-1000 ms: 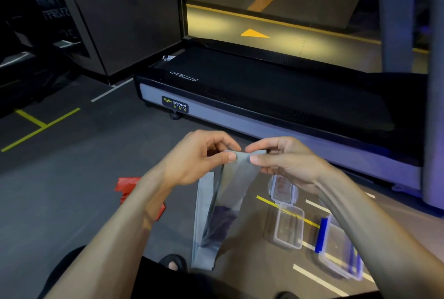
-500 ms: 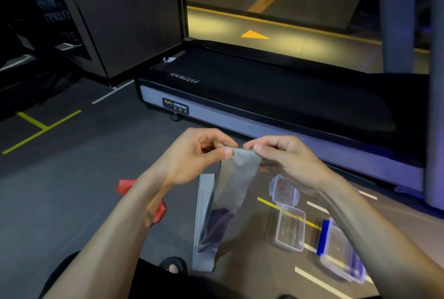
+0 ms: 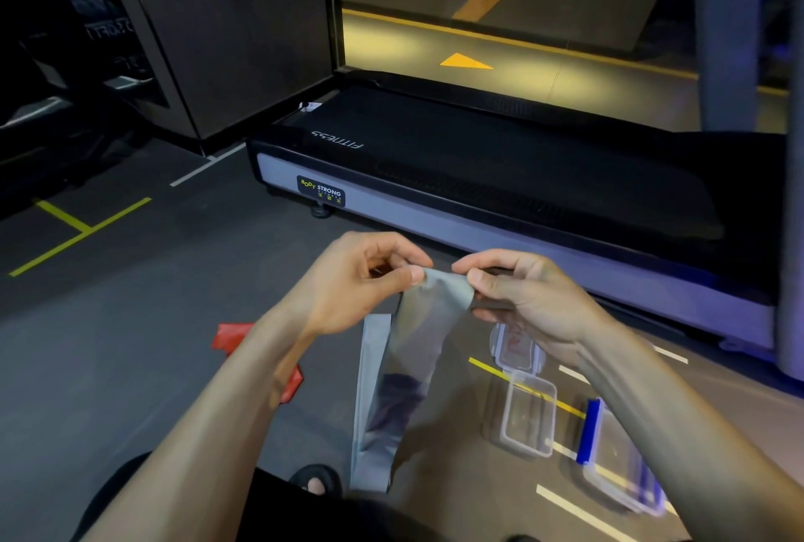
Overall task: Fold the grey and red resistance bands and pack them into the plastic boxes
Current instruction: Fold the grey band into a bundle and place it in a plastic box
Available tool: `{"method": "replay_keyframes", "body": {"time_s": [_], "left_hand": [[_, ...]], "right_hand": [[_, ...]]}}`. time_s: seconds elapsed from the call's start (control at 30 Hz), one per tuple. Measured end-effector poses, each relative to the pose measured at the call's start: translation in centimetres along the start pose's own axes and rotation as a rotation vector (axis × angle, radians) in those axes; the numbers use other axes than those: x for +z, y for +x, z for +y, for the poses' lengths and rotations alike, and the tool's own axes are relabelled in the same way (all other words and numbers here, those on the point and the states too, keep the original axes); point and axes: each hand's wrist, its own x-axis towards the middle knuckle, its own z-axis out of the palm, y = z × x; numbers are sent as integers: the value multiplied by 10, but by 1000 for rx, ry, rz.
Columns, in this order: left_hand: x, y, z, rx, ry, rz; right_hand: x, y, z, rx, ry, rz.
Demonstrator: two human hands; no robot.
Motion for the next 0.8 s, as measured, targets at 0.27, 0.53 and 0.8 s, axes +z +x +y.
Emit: {"method": "replay_keyframes", "body": {"time_s": [0.27,0.53,0.8], "left_hand": [[1,0,-5,-1,45,-5],[2,0,-1,6,15,-21],[4,0,1,53,8,-5]], "right_hand": [[5,-3,-1,-74,-140,23],[2,1,2,16,-12,-9],[3,2,4,81,45,-25]]}}
